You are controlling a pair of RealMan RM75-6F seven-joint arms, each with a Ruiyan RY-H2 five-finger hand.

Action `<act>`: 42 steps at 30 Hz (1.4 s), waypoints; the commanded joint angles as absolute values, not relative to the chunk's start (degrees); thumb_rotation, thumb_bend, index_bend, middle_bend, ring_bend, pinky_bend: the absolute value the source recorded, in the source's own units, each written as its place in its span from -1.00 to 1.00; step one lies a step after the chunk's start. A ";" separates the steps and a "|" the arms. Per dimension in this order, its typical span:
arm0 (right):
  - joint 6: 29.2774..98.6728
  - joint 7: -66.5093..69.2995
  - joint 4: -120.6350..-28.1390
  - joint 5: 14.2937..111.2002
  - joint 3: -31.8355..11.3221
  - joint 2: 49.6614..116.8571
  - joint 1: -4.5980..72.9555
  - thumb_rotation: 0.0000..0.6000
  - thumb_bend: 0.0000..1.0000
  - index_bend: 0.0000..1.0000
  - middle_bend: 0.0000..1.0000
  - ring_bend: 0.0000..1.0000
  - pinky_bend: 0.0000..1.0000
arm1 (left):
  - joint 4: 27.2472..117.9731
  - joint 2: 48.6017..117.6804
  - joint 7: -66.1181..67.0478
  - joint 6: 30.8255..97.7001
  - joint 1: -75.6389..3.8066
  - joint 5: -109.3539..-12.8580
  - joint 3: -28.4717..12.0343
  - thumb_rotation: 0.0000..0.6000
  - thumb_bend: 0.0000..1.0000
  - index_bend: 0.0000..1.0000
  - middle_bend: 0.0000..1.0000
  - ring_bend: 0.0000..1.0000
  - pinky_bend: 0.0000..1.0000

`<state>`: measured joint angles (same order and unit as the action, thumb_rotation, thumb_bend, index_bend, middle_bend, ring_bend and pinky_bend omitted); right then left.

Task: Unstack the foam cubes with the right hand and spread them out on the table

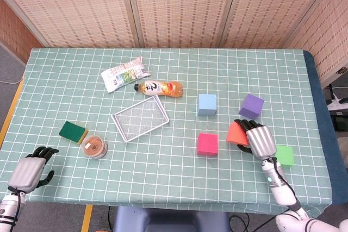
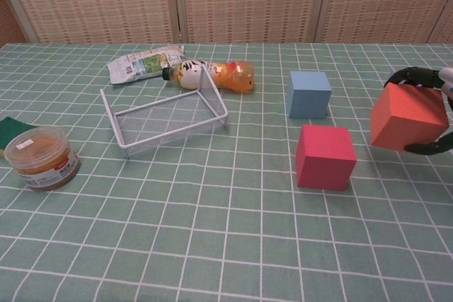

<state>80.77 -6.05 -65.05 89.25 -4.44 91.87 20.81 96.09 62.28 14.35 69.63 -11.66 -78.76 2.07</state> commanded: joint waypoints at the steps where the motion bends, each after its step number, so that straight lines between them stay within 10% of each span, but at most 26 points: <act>1: 84.71 -6.75 -75.85 94.61 1.30 83.20 16.83 1.00 -0.97 0.07 -0.03 0.03 0.39 | 96.18 62.40 14.79 69.37 -11.77 -78.62 2.15 1.00 -0.17 -0.54 -0.58 -0.71 -0.20; 14: 73.96 -10.78 -85.19 92.82 6.90 74.19 16.44 1.00 -0.97 -0.29 -0.07 -0.17 0.24 | 96.45 62.16 14.76 69.46 -11.76 -78.38 2.15 1.00 -0.15 -0.54 -0.58 -0.70 -0.20; 23: 67.83 -7.76 -89.03 91.63 8.17 70.13 18.04 1.00 -0.97 -1.00 -0.97 -1.00 -0.70 | 96.48 62.24 14.96 69.25 -11.86 -78.45 2.27 1.00 -0.15 -0.54 -0.58 -0.70 -0.20; 42: 95.82 2.79 -75.79 91.44 -3.12 76.68 8.26 1.00 -0.97 -1.00 -1.00 -1.00 -0.90 | 96.32 62.53 15.45 69.00 -12.06 -78.39 2.35 1.00 -0.16 -0.54 -0.58 -0.70 -0.20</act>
<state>94.99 0.65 -75.49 92.15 -2.26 76.33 9.58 96.29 62.52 15.40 69.06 -12.04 -78.45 2.33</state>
